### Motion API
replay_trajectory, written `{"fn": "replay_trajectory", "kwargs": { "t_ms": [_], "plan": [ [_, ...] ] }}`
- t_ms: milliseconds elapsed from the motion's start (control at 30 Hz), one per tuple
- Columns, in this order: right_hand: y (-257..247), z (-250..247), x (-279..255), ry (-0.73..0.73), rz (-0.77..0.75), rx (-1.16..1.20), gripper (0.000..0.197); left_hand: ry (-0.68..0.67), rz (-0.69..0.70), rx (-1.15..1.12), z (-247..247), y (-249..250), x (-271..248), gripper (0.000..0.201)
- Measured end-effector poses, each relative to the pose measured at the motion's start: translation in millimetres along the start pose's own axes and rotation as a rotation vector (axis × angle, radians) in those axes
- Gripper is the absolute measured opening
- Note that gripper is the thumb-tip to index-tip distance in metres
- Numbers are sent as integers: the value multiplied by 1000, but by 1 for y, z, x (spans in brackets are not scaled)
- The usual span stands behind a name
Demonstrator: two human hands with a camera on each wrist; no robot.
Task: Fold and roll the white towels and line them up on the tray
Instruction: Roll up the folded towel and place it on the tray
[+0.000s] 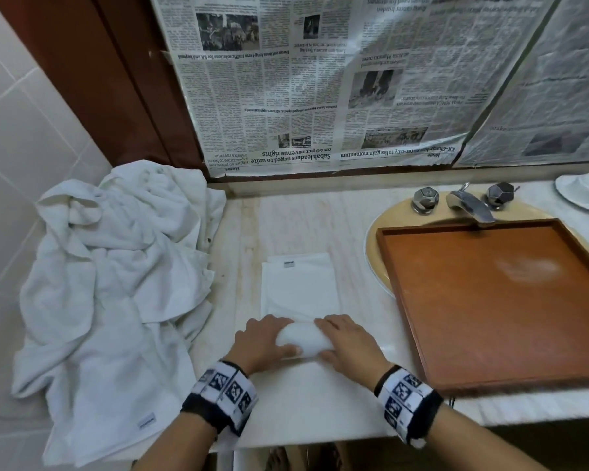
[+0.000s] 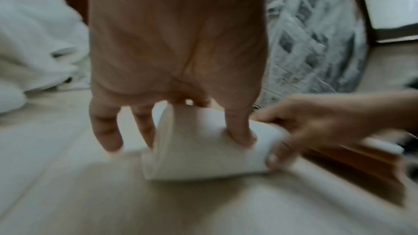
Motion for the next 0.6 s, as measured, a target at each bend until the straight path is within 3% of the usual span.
{"fn": "replay_trajectory", "kwargs": {
  "t_ms": [100,167,233,300,433,500,600],
  "plan": [
    [-4,-24,19,-250,82,91,39,206,13,253,18,16,-14,76],
    [-4,-35,28,-345,103,105,32,273,19,201,29,18,-19,78],
    [-2,-39,29,-406,120,141,35,233,-3,114,32,12,-17,83],
    [1,-33,20,-366,124,167,43,142,-4,52,26,5,-12,87],
    [-2,-7,-15,11,56,29,68,7,13,-139,4,-1,6,83],
    [-4,2,-17,85,-6,-66,78,-38,18,-191,-2,-1,13,75],
    [-3,-6,2,11,33,16,63,-49,-17,-104,0,1,12,81]
  ]
}}
Point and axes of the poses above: each hand's wrist, its own x-axis towards the middle knuckle, its own z-axis out of the palm, y = z × x, the point moved 1 cm from there along x, towards the middle knuckle, and after that the axes turned 9 degrees about z, right-handed, at the moved point
